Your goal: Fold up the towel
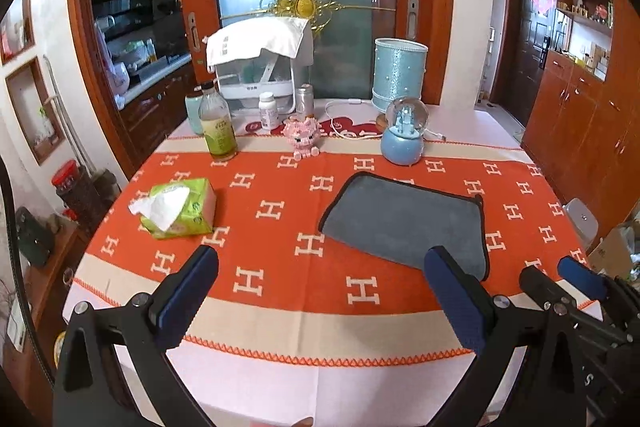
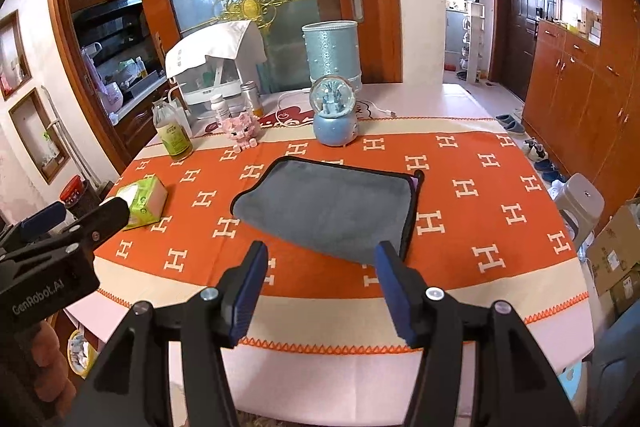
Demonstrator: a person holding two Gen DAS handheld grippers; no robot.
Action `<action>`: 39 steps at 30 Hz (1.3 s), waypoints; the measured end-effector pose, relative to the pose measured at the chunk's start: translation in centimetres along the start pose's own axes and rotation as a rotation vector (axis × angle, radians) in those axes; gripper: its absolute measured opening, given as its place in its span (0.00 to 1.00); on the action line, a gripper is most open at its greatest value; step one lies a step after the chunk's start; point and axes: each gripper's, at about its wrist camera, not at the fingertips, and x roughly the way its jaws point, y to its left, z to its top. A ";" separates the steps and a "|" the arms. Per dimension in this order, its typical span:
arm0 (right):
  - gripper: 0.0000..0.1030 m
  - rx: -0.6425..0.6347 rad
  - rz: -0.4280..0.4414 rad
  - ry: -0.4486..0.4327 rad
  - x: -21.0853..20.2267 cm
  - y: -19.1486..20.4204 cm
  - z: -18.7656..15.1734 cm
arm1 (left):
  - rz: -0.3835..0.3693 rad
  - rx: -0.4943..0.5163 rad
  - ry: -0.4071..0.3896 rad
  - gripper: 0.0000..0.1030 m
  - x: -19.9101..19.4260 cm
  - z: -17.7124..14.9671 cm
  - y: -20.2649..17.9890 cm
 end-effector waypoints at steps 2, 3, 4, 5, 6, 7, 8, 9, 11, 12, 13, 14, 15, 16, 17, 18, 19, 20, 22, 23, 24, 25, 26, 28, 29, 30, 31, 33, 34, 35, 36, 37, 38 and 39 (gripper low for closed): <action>0.54 -0.010 -0.004 -0.009 -0.4 0.5 -0.4 | 0.005 -0.002 0.022 0.99 0.2 -0.3 0.1; 0.54 -0.018 -0.016 -0.011 -0.5 0.7 -0.6 | 0.003 0.000 0.025 0.99 0.2 -0.4 0.1; 0.55 -0.023 -0.022 -0.011 -0.6 0.8 -0.7 | 0.001 0.002 0.024 0.99 0.2 -0.6 0.0; 0.55 -0.025 -0.024 -0.009 -0.6 1.0 -0.8 | 0.005 0.004 0.023 0.99 0.1 -0.9 0.0; 0.55 -0.025 -0.023 -0.006 -0.6 1.1 -1.0 | 0.008 0.008 0.020 0.99 0.0 -1.1 -0.1; 0.55 -0.022 -0.018 0.000 -0.6 1.1 -1.1 | 0.010 0.010 0.020 0.99 0.0 -1.2 -0.1; 0.55 -0.021 -0.013 0.003 -0.6 1.1 -1.2 | 0.014 0.013 0.023 0.99 -0.1 -1.4 -0.2; 0.55 -0.020 -0.010 0.006 -0.6 1.2 -1.3 | 0.020 0.014 0.030 0.99 0.0 -1.5 -0.2; 0.55 -0.018 -0.013 0.007 -0.7 1.2 -1.5 | 0.029 0.012 0.040 0.99 0.0 -1.7 -0.3; 0.55 -0.018 -0.015 0.005 -0.8 1.2 -1.6 | 0.031 0.012 0.040 0.99 0.0 -1.8 -0.4; 0.55 -0.016 -0.016 0.006 -0.8 1.2 -1.7 | 0.031 0.011 0.044 0.99 0.0 -2.0 -0.4; 0.55 -0.012 -0.015 0.006 -0.9 1.2 -1.8 | 0.030 0.007 0.045 0.99 0.0 -2.1 -0.3; 0.55 -0.008 -0.014 0.008 -1.0 1.1 -1.9 | 0.025 0.001 0.045 0.99 -0.1 -2.2 -0.3; 0.55 -0.004 -0.011 0.009 -1.0 1.1 -1.9 | 0.021 -0.002 0.045 0.99 -0.1 -2.4 -0.3; 0.55 -0.002 -0.011 0.009 -1.0 1.1 -2.0 | 0.021 -0.002 0.045 0.99 -0.2 -2.4 -0.2; 0.55 -0.001 -0.014 0.010 -1.0 1.0 -2.0 | 0.023 -0.003 0.045 0.99 -0.2 -2.5 -0.2; 0.55 0.001 -0.015 0.012 -1.0 1.1 -2.1 | 0.025 -0.003 0.046 0.99 -0.2 -2.5 -0.2; 0.55 0.004 -0.012 0.014 -1.0 1.0 -2.2 | 0.025 -0.004 0.048 0.99 -0.2 -2.5 -0.2; 0.55 0.006 -0.007 0.020 -0.9 1.1 -2.3 | 0.028 -0.005 0.050 0.99 -0.2 -2.7 -0.2; 0.55 0.005 -0.008 0.018 -1.0 1.2 -2.3 | 0.031 -0.004 0.049 0.99 -0.2 -2.7 -0.2; 0.55 0.001 -0.011 0.015 -1.0 1.2 -2.3 | 0.036 -0.001 0.048 0.99 -0.2 -2.8 -0.2; 0.55 -0.001 -0.016 0.016 -0.9 1.2 -2.3 | 0.042 0.001 0.047 0.99 -0.2 -2.8 -0.3; 0.55 -0.002 -0.017 0.016 -1.0 1.2 -2.3 | 0.046 0.004 0.045 0.99 -0.3 -2.8 -0.4; 0.55 -0.003 -0.014 0.016 -1.0 1.3 -2.4 | 0.044 0.005 0.045 0.99 -0.3 -2.8 -0.4; 0.55 -0.003 -0.016 0.014 -1.0 1.3 -2.4 | 0.043 0.005 0.044 0.99 -0.4 -2.8 -0.4; 0.55 -0.004 -0.017 0.013 -1.0 1.3 -2.4 | 0.044 0.005 0.044 0.99 -0.4 -2.8 -0.4; 0.55 -0.004 -0.017 0.013 -1.0 1.3 -2.4 | 0.044 0.004 0.042 0.99 -0.4 -2.8 -0.4; 0.55 -0.003 -0.016 0.012 -1.0 1.3 -2.4 | 0.047 0.003 0.041 0.99 -0.4 -2.7 -0.4; 0.55 -0.004 -0.015 0.013 -1.0 1.3 -2.4 | 0.047 0.004 0.040 0.99 -0.4 -2.7 -0.4; 0.55 -0.003 -0.015 0.014 -1.0 1.3 -2.4 | 0.047 0.004 0.040 0.99 -0.4 -2.7 -0.5; 0.55 -0.004 -0.015 0.014 -1.0 1.3 -2.4 | 0.047 0.004 0.042 0.99 -0.4 -2.7 -0.5; 0.55 -0.004 -0.016 0.014 -1.0 1.3 -2.4 | 0.047 0.003 0.042 0.99 -0.5 -2.7 -0.5; 0.55 -0.004 -0.017 0.016 -1.0 1.3 -2.4 | 0.046 0.002 0.044 0.99 -0.5 -2.7 -0.5; 0.55 -0.005 -0.018 0.016 -1.0 1.4 -2.4 | 0.044 0.002 0.046 0.99 -0.5 -2.7 -0.5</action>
